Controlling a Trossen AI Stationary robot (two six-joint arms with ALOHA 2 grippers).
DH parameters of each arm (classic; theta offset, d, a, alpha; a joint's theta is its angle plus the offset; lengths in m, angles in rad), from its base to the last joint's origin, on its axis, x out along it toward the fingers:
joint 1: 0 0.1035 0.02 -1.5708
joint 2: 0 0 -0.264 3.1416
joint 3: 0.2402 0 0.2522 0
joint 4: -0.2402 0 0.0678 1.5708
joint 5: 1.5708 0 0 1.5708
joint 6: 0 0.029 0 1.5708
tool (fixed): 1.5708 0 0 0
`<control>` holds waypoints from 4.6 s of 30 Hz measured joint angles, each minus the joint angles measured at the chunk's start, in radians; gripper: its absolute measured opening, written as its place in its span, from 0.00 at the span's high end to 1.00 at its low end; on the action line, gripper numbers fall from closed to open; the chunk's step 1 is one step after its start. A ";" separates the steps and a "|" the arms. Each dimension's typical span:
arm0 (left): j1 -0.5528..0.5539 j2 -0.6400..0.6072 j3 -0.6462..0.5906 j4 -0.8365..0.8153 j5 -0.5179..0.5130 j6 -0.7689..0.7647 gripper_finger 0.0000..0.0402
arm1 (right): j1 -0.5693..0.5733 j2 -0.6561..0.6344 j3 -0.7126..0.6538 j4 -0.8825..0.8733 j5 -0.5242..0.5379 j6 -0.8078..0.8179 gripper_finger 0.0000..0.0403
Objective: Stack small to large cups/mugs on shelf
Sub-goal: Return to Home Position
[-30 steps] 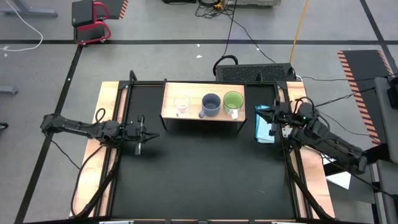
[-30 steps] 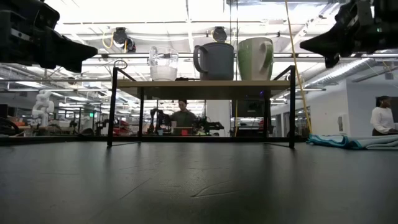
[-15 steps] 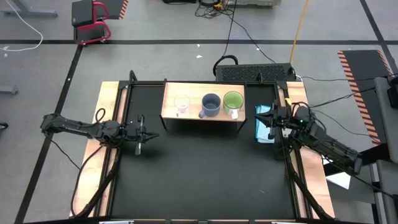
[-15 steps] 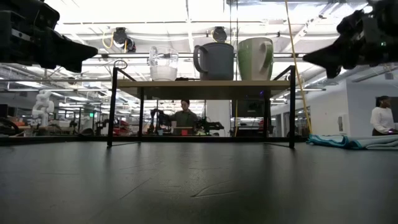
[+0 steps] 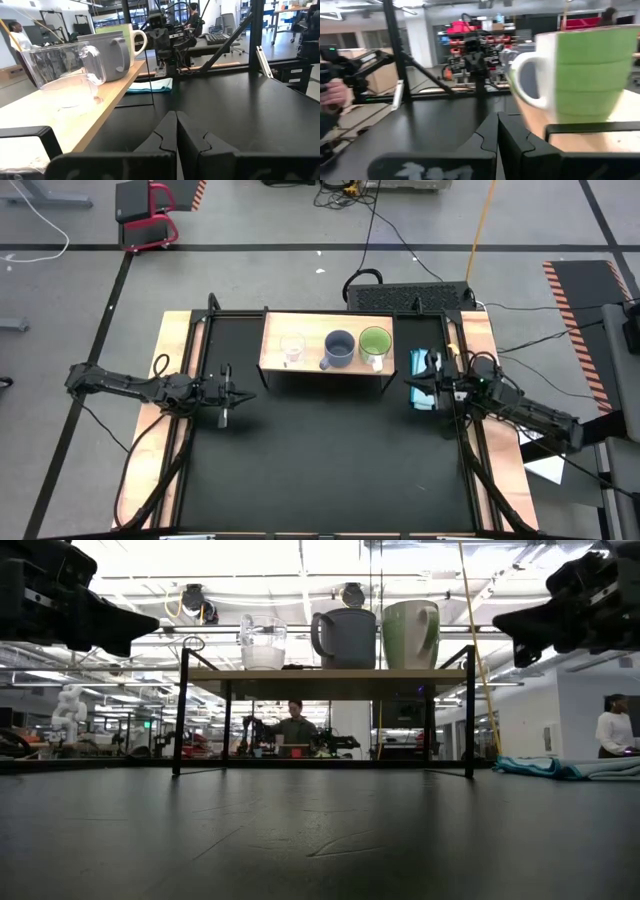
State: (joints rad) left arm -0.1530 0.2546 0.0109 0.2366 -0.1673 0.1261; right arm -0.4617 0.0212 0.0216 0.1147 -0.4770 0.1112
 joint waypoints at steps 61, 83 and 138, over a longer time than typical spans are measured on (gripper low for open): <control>0.207 0.000 0.000 -0.192 0.199 0.126 1.00 | 0.660 0.338 -0.007 0.174 0.479 -0.186 1.00; 0.283 0.000 0.000 -0.213 0.226 -0.041 0.97 | 0.632 0.347 -0.007 0.172 0.472 -0.182 1.00; 0.283 0.000 0.000 -0.225 0.192 -0.053 0.92 | 0.632 0.347 -0.007 0.172 0.473 -0.078 1.00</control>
State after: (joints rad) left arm 0.1299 0.2547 0.0109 0.0116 0.0242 0.0734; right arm 0.1699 0.3679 0.0147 0.2869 -0.0042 0.0330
